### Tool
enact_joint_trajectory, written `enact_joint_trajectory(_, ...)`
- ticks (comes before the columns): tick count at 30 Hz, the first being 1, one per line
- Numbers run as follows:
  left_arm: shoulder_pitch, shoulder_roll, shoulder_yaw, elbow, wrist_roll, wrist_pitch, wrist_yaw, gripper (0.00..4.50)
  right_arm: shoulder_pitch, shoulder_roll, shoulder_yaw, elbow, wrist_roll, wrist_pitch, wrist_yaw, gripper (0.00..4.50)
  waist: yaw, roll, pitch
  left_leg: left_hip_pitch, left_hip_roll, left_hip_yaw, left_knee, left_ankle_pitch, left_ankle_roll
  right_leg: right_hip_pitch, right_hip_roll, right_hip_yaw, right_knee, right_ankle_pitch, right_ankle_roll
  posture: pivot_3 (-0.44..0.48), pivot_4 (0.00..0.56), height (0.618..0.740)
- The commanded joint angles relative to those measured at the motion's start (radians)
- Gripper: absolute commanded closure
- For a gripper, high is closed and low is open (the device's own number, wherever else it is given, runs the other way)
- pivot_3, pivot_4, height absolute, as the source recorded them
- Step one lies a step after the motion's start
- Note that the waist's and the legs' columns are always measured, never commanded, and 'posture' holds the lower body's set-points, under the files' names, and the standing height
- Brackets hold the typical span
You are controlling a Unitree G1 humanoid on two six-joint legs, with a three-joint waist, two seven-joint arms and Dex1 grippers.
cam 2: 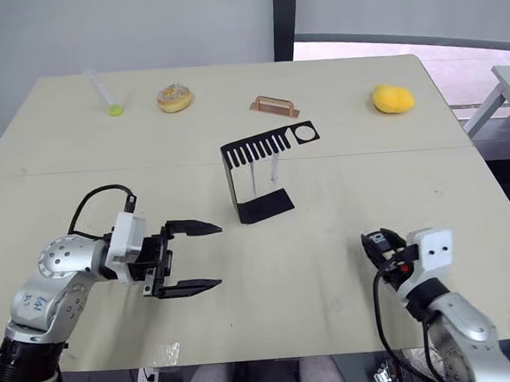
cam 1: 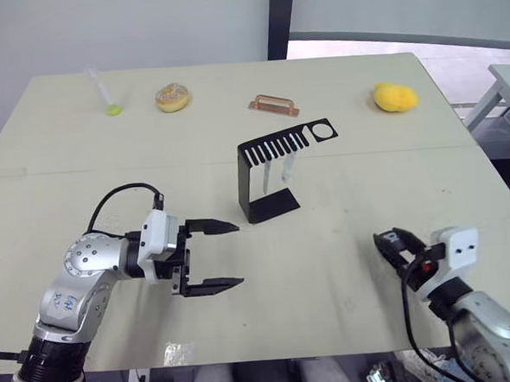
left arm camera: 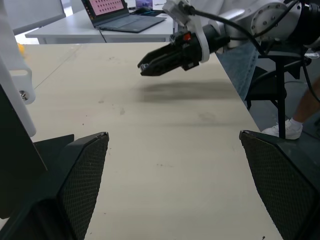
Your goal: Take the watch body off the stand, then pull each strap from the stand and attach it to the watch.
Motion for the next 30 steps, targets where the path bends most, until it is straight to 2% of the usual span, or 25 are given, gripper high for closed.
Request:
enact_joint_trajectory(1,0.019,-0.001,0.021,-0.037,-0.005,-0.011,0.011,0.00,-0.017,0.012,0.039,0.064,-0.039,-0.102,0.020,2.92,0.000,0.000,0.000,0.000,0.000,0.000,0.000,0.000,0.000,0.000,0.000,0.000,0.000,0.000,0.000,0.000,0.150,0.740)
enact_joint_trajectory(9,0.041,-0.001,0.067,-0.050,-0.028,0.005,0.050,0.00,-0.045,-0.018,0.098,0.157,-0.048,-0.146,0.062,2.92,0.003,0.000,0.000,0.000,0.000,0.000,0.000,0.000,0.000,0.001,0.000,0.000,0.000,0.000,0.000,0.000,0.150,0.740)
enact_joint_trajectory(16,0.023,0.016,0.071,-0.035,-0.038,0.013,0.019,0.00,-0.071,-0.060,0.092,0.216,-0.009,-0.136,0.121,2.92,0.003,0.000,0.000,0.000,0.000,-0.001,0.001,0.000,0.000,0.001,0.000,-0.001,0.000,0.000,0.000,0.000,0.150,0.740)
enact_joint_trajectory(22,0.029,0.030,0.081,-0.020,-0.032,0.006,0.005,0.00,-0.115,-0.101,0.037,0.249,0.028,-0.159,0.156,0.06,0.004,0.000,0.000,0.000,0.000,-0.001,0.002,0.000,0.000,0.002,0.000,-0.001,0.000,0.000,0.000,0.000,0.150,0.740)
enact_joint_trajectory(25,0.054,0.038,0.097,-0.022,-0.031,0.008,0.007,0.00,-0.091,-0.165,-0.005,0.170,0.097,-0.124,0.215,0.06,0.009,0.000,0.000,0.000,0.000,-0.001,0.002,-0.001,0.000,0.001,0.000,-0.001,0.000,0.000,0.000,0.000,0.150,0.740)
enact_joint_trajectory(30,0.138,0.053,0.174,-0.022,-0.014,-0.009,0.042,0.00,0.024,-0.298,-0.126,-0.003,0.233,-0.079,0.340,0.06,0.020,0.001,0.000,0.000,0.000,-0.001,0.002,-0.001,0.001,0.001,0.000,-0.001,-0.001,0.000,0.000,0.000,0.150,0.740)
